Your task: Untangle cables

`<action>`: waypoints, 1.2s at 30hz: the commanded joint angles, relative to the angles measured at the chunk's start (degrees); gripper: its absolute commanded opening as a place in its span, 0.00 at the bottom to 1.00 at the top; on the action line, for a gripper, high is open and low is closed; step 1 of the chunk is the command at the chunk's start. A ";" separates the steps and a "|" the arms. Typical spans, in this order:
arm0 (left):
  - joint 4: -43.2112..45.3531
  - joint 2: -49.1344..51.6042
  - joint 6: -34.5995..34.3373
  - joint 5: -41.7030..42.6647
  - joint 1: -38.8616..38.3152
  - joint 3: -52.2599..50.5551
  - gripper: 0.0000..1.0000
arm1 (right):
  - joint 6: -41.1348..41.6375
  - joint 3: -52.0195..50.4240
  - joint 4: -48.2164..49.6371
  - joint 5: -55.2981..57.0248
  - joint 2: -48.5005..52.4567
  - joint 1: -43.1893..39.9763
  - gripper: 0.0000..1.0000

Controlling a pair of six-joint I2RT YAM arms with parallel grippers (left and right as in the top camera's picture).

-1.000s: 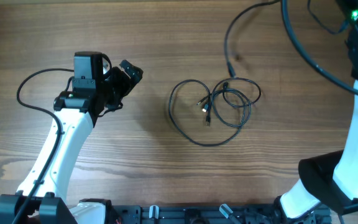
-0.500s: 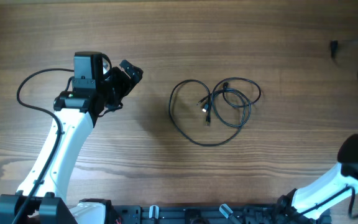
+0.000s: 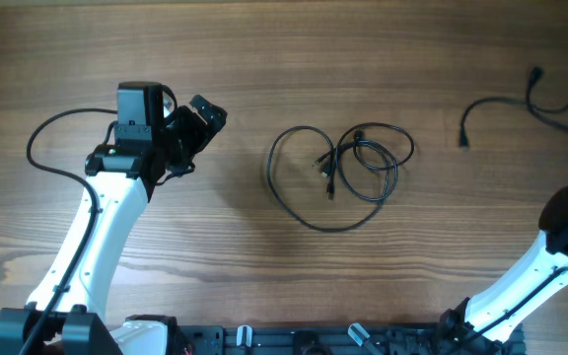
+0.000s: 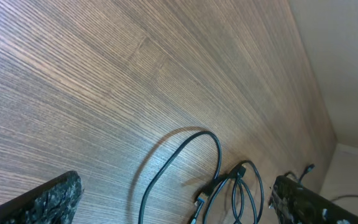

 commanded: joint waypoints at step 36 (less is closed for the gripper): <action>0.13 -0.37 0.31 -0.70 0.26 -0.07 1.00 | -27.69 -43.69 0.46 -4.42 -2.64 47.36 0.47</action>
